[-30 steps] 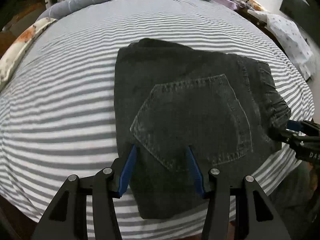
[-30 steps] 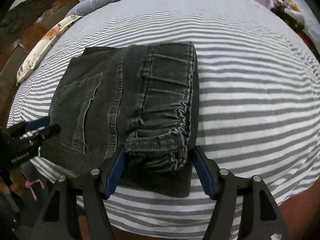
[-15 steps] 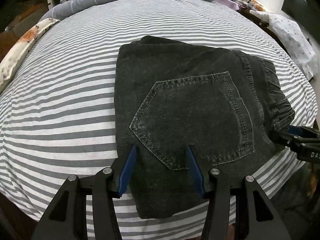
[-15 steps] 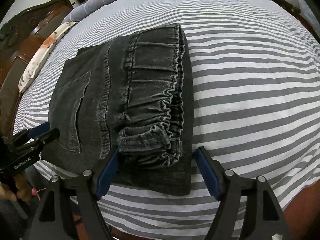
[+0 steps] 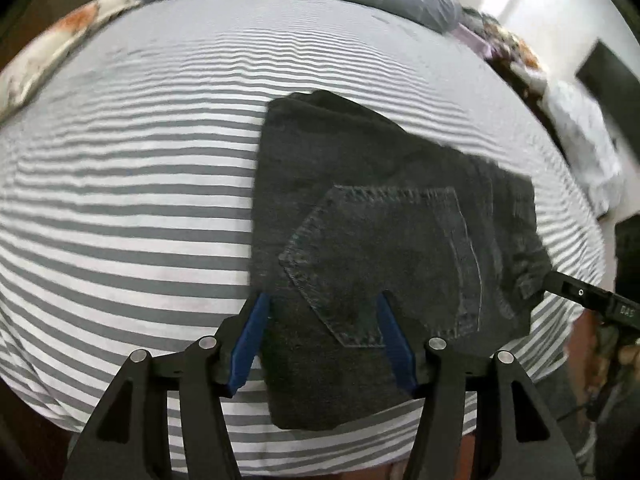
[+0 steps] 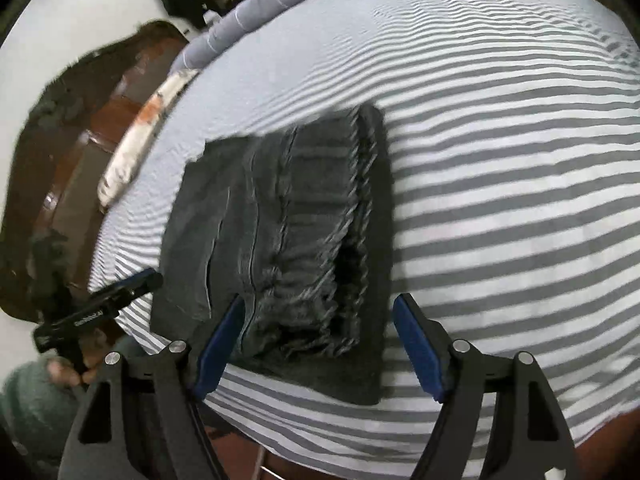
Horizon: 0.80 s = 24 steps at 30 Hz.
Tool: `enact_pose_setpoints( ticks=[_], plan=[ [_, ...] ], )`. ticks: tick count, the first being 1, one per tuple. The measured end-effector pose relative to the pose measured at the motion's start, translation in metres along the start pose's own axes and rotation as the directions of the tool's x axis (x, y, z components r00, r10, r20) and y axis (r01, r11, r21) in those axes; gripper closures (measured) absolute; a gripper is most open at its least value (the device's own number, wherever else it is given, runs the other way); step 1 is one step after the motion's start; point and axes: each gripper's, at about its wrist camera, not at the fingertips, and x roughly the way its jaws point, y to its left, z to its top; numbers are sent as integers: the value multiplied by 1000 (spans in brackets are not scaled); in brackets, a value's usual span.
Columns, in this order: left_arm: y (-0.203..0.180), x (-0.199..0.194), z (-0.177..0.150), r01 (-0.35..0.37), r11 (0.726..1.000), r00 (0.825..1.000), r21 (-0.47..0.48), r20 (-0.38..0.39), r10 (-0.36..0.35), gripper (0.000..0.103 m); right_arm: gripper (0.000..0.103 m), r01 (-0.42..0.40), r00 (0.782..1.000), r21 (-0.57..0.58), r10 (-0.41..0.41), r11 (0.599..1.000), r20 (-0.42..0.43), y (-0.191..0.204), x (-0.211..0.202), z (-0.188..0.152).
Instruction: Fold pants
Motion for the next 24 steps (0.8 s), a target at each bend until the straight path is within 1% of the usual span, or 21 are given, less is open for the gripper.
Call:
enact_pose_setpoints(
  ticks=[3,7,9,13,15,16,18,22,24],
  plan=[
    [17,0,5,4,998,1000,-59,-7,-4,45,29,-44,999,28,44,999,-4,-15,-3,12],
    [41,4,11,58,987,998,-153,-16,-61,45,29,-130,991,80,131,988,-10,-30,0,18],
    [45,5,11,72,983,997,-171,-17,-76,45,29,-173,984,104,175,979,-13,-33,7,20],
    [48,11,11,124,975,991,-184,-29,-132,45,29,-204,979,114,205,972,-5,-38,15,19],
    [46,15,11,138,974,989,-180,-33,-146,45,29,-206,978,111,207,972,0,-41,18,20],
    [46,17,11,147,974,987,-175,-33,-155,45,29,-220,975,101,220,970,8,-41,19,20],
    [46,21,12,147,974,987,-172,-32,-154,45,30,-225,974,81,225,971,6,-40,22,21],
    [49,23,16,165,972,986,-169,-12,-169,45,36,-253,968,49,252,966,15,-43,24,22],
    [50,26,18,171,972,985,-161,-4,-174,45,36,-280,960,43,279,959,23,-44,27,24]
  ],
)
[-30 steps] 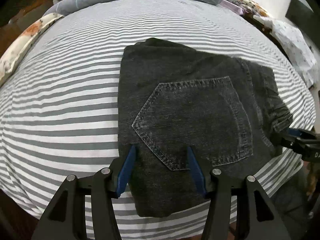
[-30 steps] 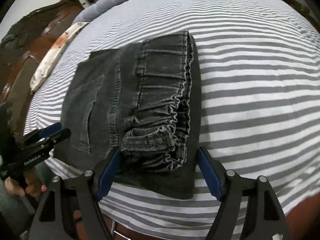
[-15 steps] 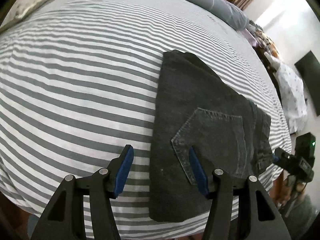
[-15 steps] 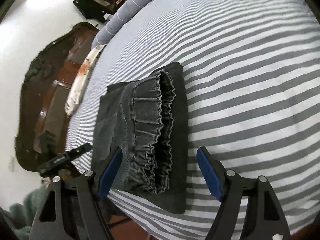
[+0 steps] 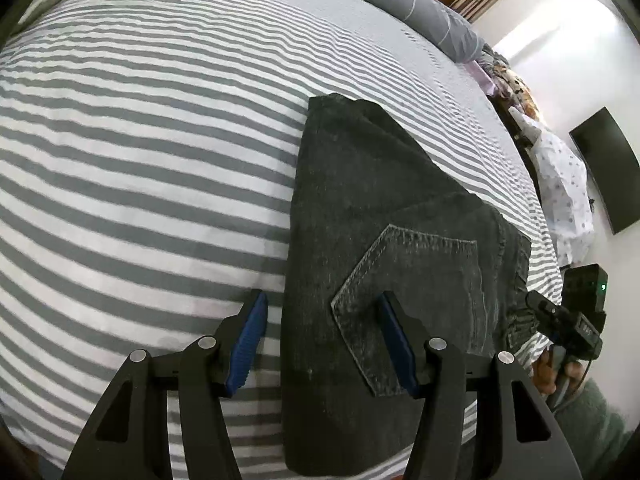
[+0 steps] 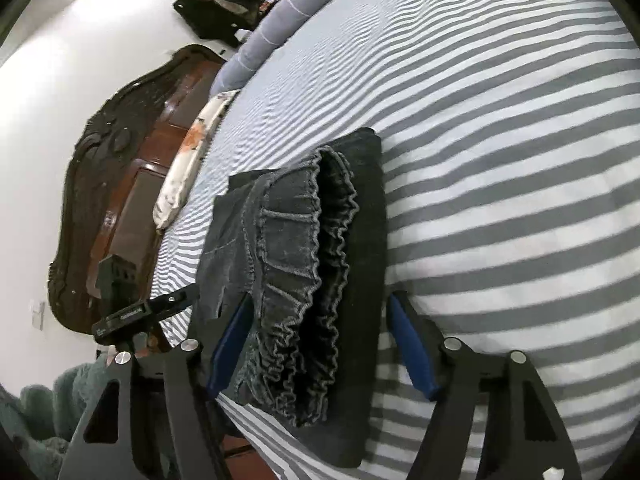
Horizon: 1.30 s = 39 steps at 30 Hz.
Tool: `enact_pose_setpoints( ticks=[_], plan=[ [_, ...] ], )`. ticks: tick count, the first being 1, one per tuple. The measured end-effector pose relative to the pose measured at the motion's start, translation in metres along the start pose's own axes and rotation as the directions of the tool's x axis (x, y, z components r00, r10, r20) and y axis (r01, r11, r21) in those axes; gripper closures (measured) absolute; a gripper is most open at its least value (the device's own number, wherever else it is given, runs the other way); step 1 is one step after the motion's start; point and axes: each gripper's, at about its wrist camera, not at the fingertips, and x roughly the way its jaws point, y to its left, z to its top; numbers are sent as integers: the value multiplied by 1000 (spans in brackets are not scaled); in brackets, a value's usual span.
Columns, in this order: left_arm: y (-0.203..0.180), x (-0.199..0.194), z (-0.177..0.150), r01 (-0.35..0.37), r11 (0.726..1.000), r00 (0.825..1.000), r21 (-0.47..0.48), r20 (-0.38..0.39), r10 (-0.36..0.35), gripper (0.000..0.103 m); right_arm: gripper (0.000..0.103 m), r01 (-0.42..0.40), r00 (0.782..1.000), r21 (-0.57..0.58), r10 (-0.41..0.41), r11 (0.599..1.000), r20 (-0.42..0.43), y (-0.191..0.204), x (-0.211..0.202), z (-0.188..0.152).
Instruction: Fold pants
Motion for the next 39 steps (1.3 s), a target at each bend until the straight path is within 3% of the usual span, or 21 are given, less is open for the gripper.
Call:
enact_pose_setpoints(
  ticks=[5,9,12,19,22,26,30,32,35,39],
  plan=[
    [-3,7,5,10,1000,1000,19,16,-11,44,38,-64,998,15,64,998,-11,-3,5,2],
    [-4,8,3,79,996,997,41,-20,-78,44,49,-133,991,67,135,989,-20,-13,6,-1],
    [-5,10,2,95,993,995,67,-34,-93,44,51,-169,985,96,171,981,-14,-17,9,-1],
    [3,17,16,140,990,989,-12,-40,-140,44,53,-114,993,29,114,993,-28,-2,26,14],
    [1,20,21,131,991,991,-1,-28,-131,44,54,-104,994,34,105,994,-23,1,30,17],
    [-9,21,18,70,996,998,62,-15,-69,44,65,-69,997,68,71,995,-27,0,32,15],
    [-26,19,14,-48,988,999,150,-14,51,56,73,-29,999,88,31,996,-12,10,32,14],
    [-30,16,14,-70,987,997,145,-10,72,70,75,-2,1000,93,2,996,4,18,31,13],
    [-33,9,13,-94,987,996,132,7,94,83,76,55,998,78,-56,995,12,31,28,13],
    [-43,-4,9,-97,984,995,150,39,92,89,77,123,992,78,-124,989,8,49,26,17]
  ],
)
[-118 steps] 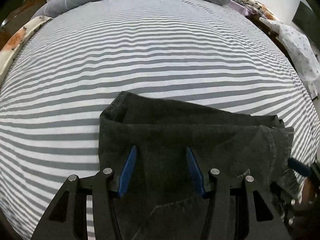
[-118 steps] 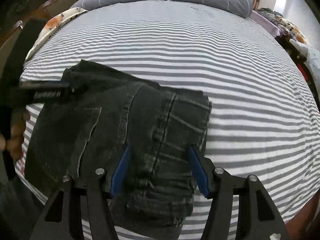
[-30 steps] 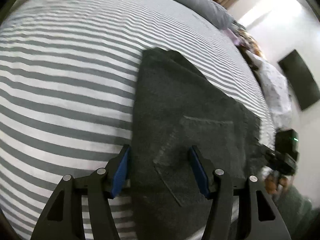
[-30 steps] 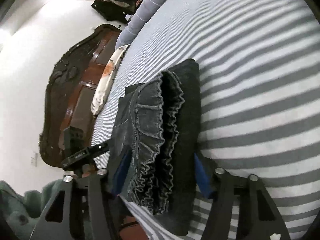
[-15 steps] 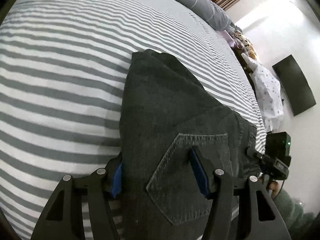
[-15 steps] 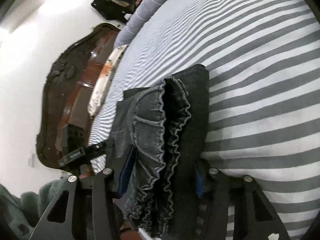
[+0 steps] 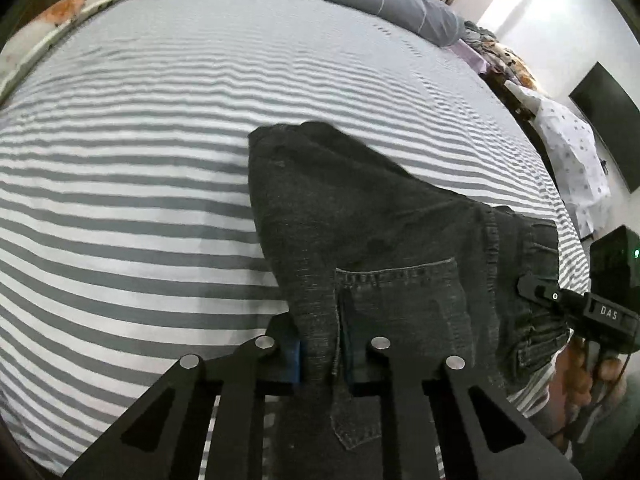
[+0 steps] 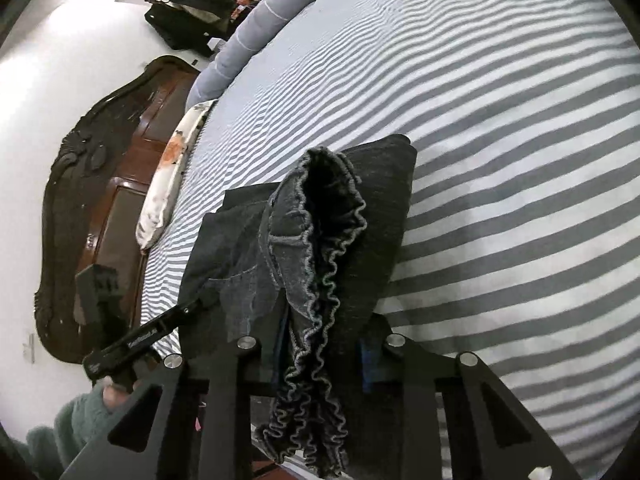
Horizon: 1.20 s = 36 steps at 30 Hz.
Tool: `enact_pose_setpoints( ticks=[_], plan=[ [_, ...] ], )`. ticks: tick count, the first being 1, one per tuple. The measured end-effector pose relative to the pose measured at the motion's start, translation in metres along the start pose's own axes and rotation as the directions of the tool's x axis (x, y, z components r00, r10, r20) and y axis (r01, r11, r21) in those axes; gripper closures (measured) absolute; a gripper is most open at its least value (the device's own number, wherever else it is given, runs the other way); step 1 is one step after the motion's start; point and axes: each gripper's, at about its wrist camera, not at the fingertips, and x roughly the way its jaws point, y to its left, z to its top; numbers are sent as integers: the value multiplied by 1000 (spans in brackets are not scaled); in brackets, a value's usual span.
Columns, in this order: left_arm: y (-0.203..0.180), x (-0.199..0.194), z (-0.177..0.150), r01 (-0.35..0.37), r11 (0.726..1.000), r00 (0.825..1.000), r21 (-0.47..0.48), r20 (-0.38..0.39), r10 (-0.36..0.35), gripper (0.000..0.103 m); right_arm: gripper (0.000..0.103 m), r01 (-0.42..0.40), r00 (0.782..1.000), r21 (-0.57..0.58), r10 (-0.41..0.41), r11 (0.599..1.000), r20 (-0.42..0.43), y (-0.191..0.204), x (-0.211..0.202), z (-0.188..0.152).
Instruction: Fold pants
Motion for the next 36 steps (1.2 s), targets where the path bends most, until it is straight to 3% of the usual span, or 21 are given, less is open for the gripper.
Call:
enact_pose_setpoints(
  ticks=[4,11,20,27,36],
  plan=[
    [0,-13,3,50,998,998,-31,34,-49,90,78,47,999,-24,-47,999,2,19,-5,4],
    [9,-40,17,83,994,992,-66,104,-76,90,79,53,999,-71,-52,996,15,57,-8,17],
    [54,-74,53,12,995,985,-100,172,5,90,79,-19,1000,-129,17,991,-11,110,30,58],
    [82,-58,89,-60,993,985,-98,154,75,90,79,-26,999,-142,19,990,-51,126,78,92],
    [105,-11,109,-122,988,987,-97,91,131,90,79,31,994,-135,-45,990,-102,109,132,121]
  ],
)
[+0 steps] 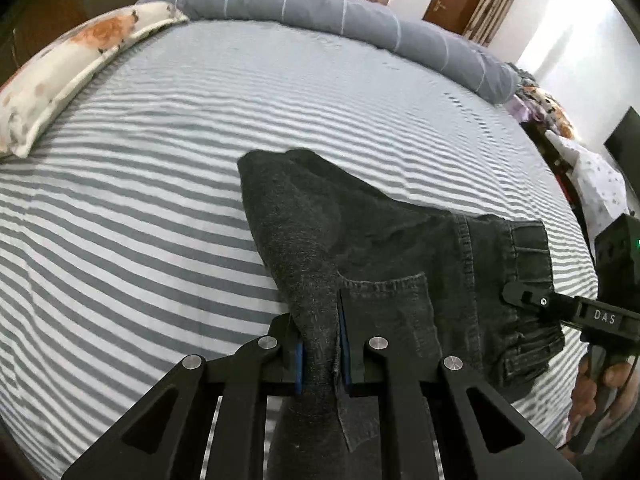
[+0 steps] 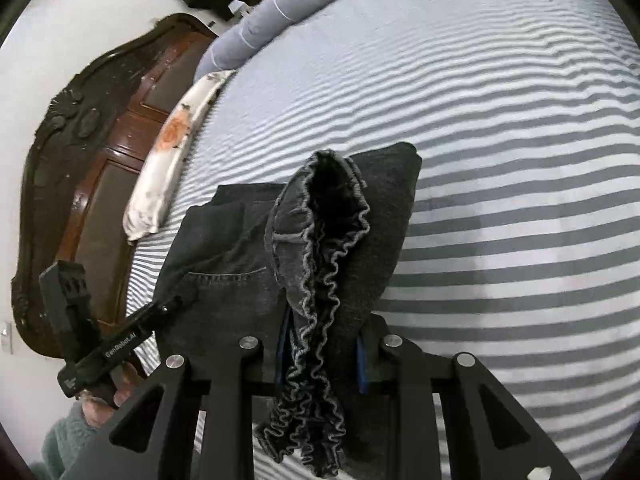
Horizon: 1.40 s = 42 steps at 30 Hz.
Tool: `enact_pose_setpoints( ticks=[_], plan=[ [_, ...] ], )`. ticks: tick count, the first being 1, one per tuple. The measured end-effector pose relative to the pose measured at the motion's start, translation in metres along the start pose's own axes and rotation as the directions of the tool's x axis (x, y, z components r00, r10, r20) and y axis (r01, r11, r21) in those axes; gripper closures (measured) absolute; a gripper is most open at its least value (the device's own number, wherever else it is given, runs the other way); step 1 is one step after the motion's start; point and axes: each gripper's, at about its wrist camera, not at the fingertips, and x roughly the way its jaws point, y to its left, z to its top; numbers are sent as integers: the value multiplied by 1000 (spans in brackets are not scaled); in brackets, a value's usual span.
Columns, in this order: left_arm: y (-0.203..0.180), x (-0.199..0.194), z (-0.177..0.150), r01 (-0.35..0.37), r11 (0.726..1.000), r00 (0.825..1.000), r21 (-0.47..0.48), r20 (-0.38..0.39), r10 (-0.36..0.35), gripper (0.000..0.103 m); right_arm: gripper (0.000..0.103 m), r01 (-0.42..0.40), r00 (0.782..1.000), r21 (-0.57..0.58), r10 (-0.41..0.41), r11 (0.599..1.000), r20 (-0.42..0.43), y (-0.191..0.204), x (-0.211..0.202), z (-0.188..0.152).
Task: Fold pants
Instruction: 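Lower the folded bundle onto the bed and open both tools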
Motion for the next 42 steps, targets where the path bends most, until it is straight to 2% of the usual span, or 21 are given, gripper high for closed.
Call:
enact_pose_setpoints(
  ticks=[3,7,9,12,15,20,24,31,34,36,38,40,42],
  plan=[
    [9,13,-4,-15,1000,1000,-19,-16,14,89,74,29,1000,-12,-29,1000,1,-9,8,-1],
    [21,23,-12,-7,999,999,-44,-33,5,78,57,124,992,-78,-123,989,15,-9,13,-8],
    [26,21,-14,-5,998,1000,-58,-27,4,73,50,153,988,-94,-151,984,30,-7,11,-12],
    [28,15,-19,-15,998,999,-58,-35,13,67,46,192,981,-122,-189,974,41,-2,4,-21],
    [27,3,-33,-29,999,999,-40,-25,28,65,40,238,971,-165,-230,957,65,6,-4,-34],
    [21,-13,-57,-76,997,997,-5,-7,76,63,40,284,958,-170,-269,944,103,7,-19,-60],
    [15,-10,-69,-130,991,991,11,-6,131,63,40,311,949,-154,-298,938,102,2,-16,-64],
    [-3,-2,-72,-263,963,965,59,23,262,59,37,362,930,-133,-348,923,114,6,-9,-63],
    [-12,-4,-70,-309,949,951,66,18,308,59,35,406,911,-141,-389,903,133,20,-12,-64],
    [-17,-9,-69,-314,947,949,62,12,314,57,35,434,898,-156,-412,887,152,32,-18,-69],
    [-24,-18,-71,-307,950,952,57,12,307,52,34,439,894,-176,-410,881,179,48,-25,-76],
    [-34,-32,-77,-313,948,950,60,28,312,52,29,466,879,-195,-427,863,211,68,-32,-87],
    [-41,-47,-82,-312,949,950,50,52,309,51,28,454,883,-199,-409,868,232,84,-39,-99]
  ],
)
